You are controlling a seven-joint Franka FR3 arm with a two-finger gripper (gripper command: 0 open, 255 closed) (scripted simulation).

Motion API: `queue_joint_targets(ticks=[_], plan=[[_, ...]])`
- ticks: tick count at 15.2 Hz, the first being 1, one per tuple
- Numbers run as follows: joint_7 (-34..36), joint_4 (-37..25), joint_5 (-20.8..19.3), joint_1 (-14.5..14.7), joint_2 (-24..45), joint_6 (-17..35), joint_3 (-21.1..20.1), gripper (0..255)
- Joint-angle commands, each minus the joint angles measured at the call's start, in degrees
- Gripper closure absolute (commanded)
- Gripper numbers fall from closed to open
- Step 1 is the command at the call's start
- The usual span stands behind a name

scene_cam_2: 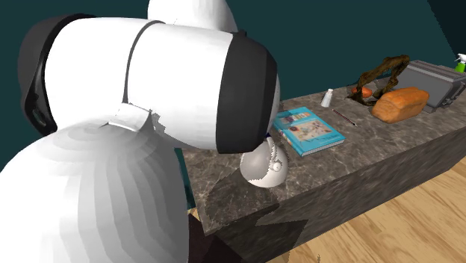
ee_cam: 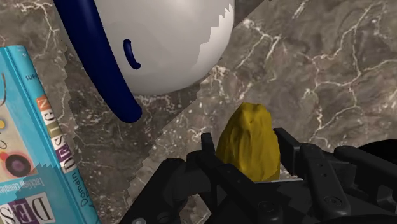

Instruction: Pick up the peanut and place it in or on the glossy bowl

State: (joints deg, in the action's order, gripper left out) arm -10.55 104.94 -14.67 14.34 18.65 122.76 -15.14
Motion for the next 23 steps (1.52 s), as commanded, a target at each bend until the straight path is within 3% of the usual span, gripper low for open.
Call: queue_joint_targets(ticks=[1,9,16,23], plan=[[-0.5,-0.1,0.4,-0.2,-1.0,-1.1,-0.1,255],[-1.7,-2.9,1.6,-0.3,-3.1,-5.8,-0.5,255],[7.2,-8.8,-0.3,6.1,1.4,-8.8,-3.0,255],[15.2,-18.6,-2.6,13.5,8.4,-13.3,-4.7,255]])
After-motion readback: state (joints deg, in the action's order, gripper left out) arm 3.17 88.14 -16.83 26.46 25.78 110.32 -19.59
